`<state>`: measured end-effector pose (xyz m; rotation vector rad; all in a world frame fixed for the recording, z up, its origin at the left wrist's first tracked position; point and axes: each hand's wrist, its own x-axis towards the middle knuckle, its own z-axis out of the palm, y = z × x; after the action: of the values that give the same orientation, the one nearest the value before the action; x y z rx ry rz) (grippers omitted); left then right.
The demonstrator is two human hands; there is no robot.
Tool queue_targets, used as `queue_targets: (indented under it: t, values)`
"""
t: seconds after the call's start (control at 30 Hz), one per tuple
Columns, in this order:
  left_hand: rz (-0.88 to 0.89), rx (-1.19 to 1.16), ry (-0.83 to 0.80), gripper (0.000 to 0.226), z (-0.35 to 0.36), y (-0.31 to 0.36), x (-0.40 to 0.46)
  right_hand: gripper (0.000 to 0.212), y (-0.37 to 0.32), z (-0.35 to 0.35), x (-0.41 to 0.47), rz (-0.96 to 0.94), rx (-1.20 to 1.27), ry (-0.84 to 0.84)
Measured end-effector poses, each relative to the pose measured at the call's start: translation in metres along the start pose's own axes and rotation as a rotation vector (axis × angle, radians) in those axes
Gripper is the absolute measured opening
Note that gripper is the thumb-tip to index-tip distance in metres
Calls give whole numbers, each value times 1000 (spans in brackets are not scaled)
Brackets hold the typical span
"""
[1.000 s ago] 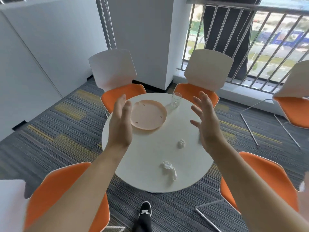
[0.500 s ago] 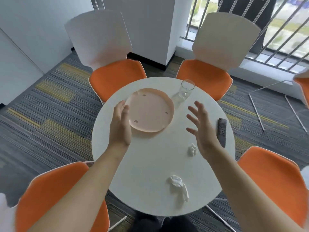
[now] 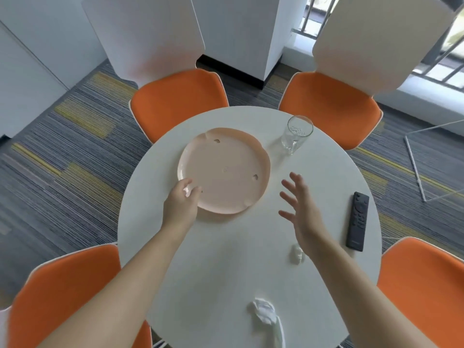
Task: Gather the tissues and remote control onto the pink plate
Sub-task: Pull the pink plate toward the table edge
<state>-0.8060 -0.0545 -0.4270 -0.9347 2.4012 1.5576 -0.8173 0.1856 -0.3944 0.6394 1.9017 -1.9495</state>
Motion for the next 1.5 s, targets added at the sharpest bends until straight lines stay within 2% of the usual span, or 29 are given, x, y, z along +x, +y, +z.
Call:
queue_targets:
  t: [0.13, 0.23, 0.33, 0.4, 0.5, 0.63, 0.97, 1.2, 1.5]
  values:
    - [34, 177, 61, 32, 10, -12, 22, 38, 14, -3, 22, 20, -27, -24]
    - [41, 241, 119, 37, 15, -20, 32, 36, 21, -7, 33, 31, -35, -20]
    - [-4, 210, 181, 47, 16, -26, 39, 34, 24, -9, 38, 40, -27, -14]
    - [-55, 158, 178, 49, 16, -32, 41, 36, 26, -10, 38, 43, -23, -10]
    - [-146, 45, 170, 36, 18, -39, 39, 45, 26, -13, 37, 31, -39, -8]
    - [-144, 60, 162, 24, 20, -45, 29, 47, 27, -19, 30, 28, -30, 14]
    - [-169, -14, 96, 35, 38, -62, -19, 46, 44, -44, 6, 56, -15, 86]
    - [-178, -35, 80, 41, 53, -67, -39, 60, 57, -53, -1, 117, -106, 37]
    - [-184, -38, 72, 39, 61, -77, -58, 69, 67, -62, 0, 185, -163, 35]
